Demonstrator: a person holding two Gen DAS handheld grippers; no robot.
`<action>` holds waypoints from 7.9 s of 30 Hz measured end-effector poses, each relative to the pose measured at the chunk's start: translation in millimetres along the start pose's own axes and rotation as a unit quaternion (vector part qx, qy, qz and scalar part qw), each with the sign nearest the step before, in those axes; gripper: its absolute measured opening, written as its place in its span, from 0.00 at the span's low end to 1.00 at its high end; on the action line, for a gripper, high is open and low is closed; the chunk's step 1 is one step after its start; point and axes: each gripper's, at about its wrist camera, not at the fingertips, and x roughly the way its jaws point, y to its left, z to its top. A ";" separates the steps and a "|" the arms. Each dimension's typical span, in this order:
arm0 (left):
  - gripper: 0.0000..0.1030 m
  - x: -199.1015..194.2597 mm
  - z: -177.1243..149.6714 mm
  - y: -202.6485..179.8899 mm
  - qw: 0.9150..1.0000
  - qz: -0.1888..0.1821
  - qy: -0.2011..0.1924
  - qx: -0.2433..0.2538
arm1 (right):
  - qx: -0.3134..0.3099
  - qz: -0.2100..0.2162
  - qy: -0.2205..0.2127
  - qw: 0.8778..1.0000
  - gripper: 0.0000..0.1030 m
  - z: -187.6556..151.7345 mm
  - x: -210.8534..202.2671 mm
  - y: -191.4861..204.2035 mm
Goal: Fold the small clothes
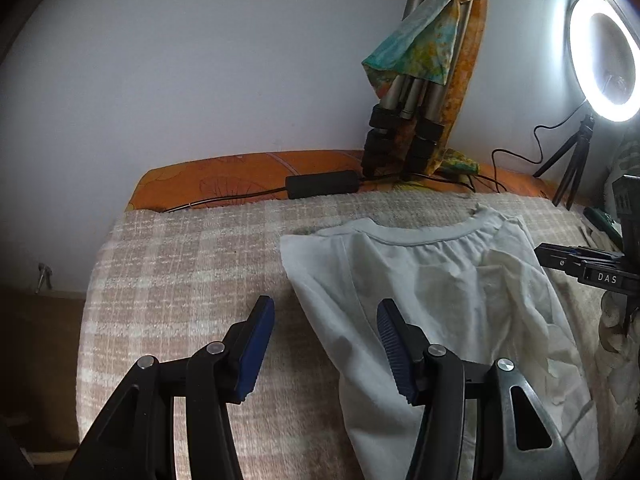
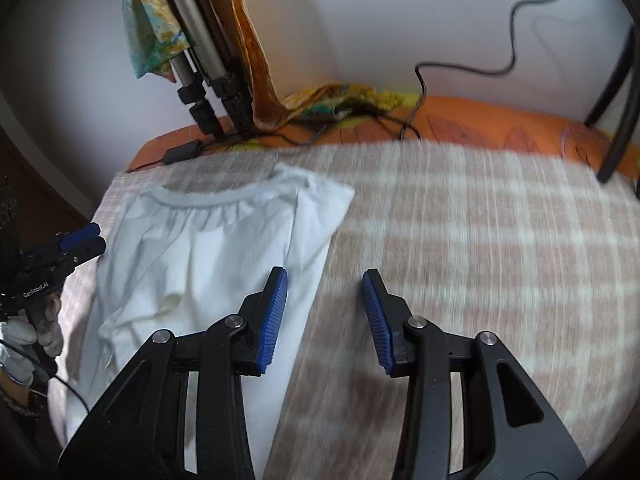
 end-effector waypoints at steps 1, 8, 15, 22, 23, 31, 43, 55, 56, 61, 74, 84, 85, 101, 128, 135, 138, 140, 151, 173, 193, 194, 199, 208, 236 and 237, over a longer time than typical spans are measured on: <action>0.54 4.4 2.6 0.2 1.000 0.001 0.001 0.000 | -0.003 -0.004 0.000 1.000 0.40 5.2 4.0 1.4; 0.38 33.2 13.9 -6.0 1.000 -0.010 0.007 -0.006 | -0.005 -0.005 -0.010 1.000 0.38 26.9 24.0 -0.3; 0.04 28.5 18.8 -16.7 1.000 -0.018 -0.009 0.006 | -0.025 0.023 -0.010 0.999 0.07 25.8 23.4 9.3; 0.03 -27.0 17.8 -30.7 0.998 -0.031 -0.051 0.036 | -0.023 0.063 -0.058 0.996 0.06 26.2 -25.9 20.4; 0.03 -37.2 15.3 -34.7 0.997 -0.030 -0.059 0.045 | -0.027 0.066 -0.064 0.995 0.06 24.8 -34.6 23.6; 0.03 -115.4 -13.0 -54.7 0.992 -0.019 -0.092 0.085 | -0.041 0.091 -0.092 0.991 0.06 -4.1 -105.7 48.2; 0.03 -197.0 -129.7 -79.7 0.991 0.006 -0.085 0.101 | -0.079 0.093 -0.080 0.989 0.06 -121.7 -187.9 69.0; 0.12 -213.4 -217.1 -86.8 0.992 0.021 -0.058 0.109 | -0.133 0.039 -0.070 0.988 0.06 -223.0 -199.9 78.5; 0.19 -218.0 -223.7 -84.3 0.992 0.022 -0.060 0.108 | -0.140 0.036 -0.070 0.987 0.06 -231.2 -203.0 78.5; 0.26 -241.6 -248.7 -69.7 0.994 0.024 -0.055 0.096 | -0.152 0.048 -0.058 0.985 0.06 -264.1 -221.0 66.4; 0.44 -207.7 -236.7 -33.0 0.984 -0.111 0.010 -0.141 | 0.044 0.122 0.009 0.992 0.48 -257.2 -183.2 25.3; 0.04 -207.3 -229.0 -34.3 0.975 -0.137 -0.001 -0.178 | 0.084 0.147 0.036 0.985 0.07 -263.4 -159.6 32.9; 0.04 -209.1 -228.4 -33.3 0.976 -0.127 0.000 -0.175 | 0.098 0.169 0.033 0.980 0.07 -261.7 -165.5 27.8; 0.66 -216.1 -243.4 -32.5 0.986 -0.090 0.002 -0.142 | 0.016 0.134 -0.008 0.991 0.56 -236.1 -190.2 24.2; 0.38 -148.0 -222.4 -27.3 0.949 -0.186 0.034 -0.252 | 0.115 0.243 0.033 0.963 0.53 -160.9 -73.8 0.1; 0.12 -145.8 -216.7 -29.9 0.953 -0.166 0.033 -0.253 | 0.112 0.237 0.045 0.964 0.13 -155.2 -68.6 5.4; 0.10 -156.6 -210.4 -38.8 0.960 -0.154 0.016 -0.233 | 0.093 0.222 0.033 0.970 0.12 -150.9 -79.2 14.8; 0.09 -165.2 -204.4 -47.4 0.966 -0.144 0.004 -0.213 | 0.083 0.214 0.026 0.973 0.11 -148.4 -86.7 21.0; 0.09 -202.8 -175.7 -99.0 0.978 -0.146 -0.031 -0.146 | 0.048 0.195 -0.021 0.979 0.11 -138.9 -144.5 30.1; 0.09 -162.0 -77.2 -294.7 0.972 -0.230 -0.042 -0.025 | 0.074 0.092 -0.122 0.985 0.10 -130.4 -293.8 -132.0; 0.09 -50.3 23.3 -483.9 0.967 -0.236 -0.056 0.075 | 0.103 -0.049 -0.185 0.976 0.10 -73.8 -334.4 -321.3; 0.09 -45.8 25.0 -489.4 0.968 -0.233 -0.056 0.079 | 0.104 -0.053 -0.185 0.976 0.10 -73.4 -332.0 -328.1; 0.09 -25.0 24.0 -512.0 0.971 -0.209 -0.055 0.104 | 0.118 -0.069 -0.181 0.974 0.10 -65.6 -311.2 -359.7; 0.13 8.2 18.4 -531.1 0.977 -0.173 -0.030 0.118 | 0.111 -0.134 -0.152 0.973 0.10 -60.4 -273.5 -382.9; 0.88 -153.5 -18.3 -523.3 0.970 -0.157 -0.102 0.154 | 0.096 -0.185 -0.209 0.955 0.59 -107.5 -406.7 -305.0; 0.89 -162.7 -21.8 -521.5 0.970 -0.157 -0.104 0.154 | 0.095 -0.184 -0.211 0.955 0.62 -112.4 -413.8 -298.3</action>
